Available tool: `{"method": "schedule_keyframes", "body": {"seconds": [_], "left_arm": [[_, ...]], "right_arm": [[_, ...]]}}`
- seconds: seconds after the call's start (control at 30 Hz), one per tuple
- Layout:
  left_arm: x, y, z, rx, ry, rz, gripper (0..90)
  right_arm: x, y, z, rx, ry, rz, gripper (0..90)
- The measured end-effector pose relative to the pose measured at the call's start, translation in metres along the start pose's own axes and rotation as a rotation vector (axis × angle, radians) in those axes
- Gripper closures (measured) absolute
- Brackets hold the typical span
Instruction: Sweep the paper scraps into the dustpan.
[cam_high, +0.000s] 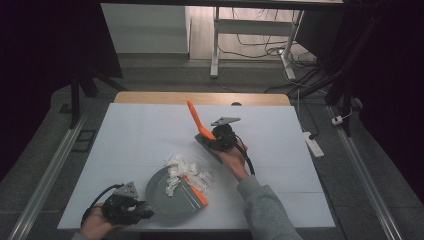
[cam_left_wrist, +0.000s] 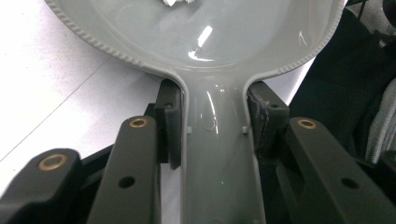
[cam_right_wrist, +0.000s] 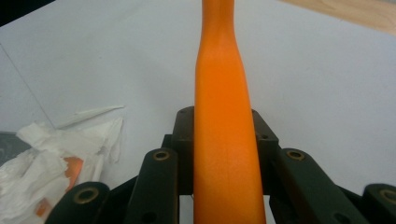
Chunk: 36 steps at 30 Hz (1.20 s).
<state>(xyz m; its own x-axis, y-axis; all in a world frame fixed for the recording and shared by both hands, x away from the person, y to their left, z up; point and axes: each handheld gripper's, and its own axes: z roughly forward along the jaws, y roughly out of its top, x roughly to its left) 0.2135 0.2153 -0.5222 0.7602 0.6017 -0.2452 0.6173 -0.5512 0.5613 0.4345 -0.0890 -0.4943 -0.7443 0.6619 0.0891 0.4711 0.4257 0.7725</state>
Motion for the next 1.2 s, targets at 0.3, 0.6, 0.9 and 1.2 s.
{"method": "schedule_keyframes", "body": {"seconds": [0.3,0.6,0.9,1.2], "left_arm": [[0.0,0.0,0.0,0.001,0.0,0.0,61.7],[0.0,0.0,0.0,0.001,0.0,-0.001,61.7],[0.0,0.001,0.0,0.001,0.0,-0.001,61.7],[-0.001,0.001,0.001,0.001,0.004,-0.006,61.7]], "right_arm": [[0.003,-0.001,0.001,0.019,0.01,-0.021,70.5],[0.007,-0.003,0.01,0.064,0.03,-0.033,70.6],[0.031,-0.006,0.01,0.092,0.083,-0.078,70.5],[0.059,-0.019,-0.002,0.091,0.171,-0.107,70.5]]}}
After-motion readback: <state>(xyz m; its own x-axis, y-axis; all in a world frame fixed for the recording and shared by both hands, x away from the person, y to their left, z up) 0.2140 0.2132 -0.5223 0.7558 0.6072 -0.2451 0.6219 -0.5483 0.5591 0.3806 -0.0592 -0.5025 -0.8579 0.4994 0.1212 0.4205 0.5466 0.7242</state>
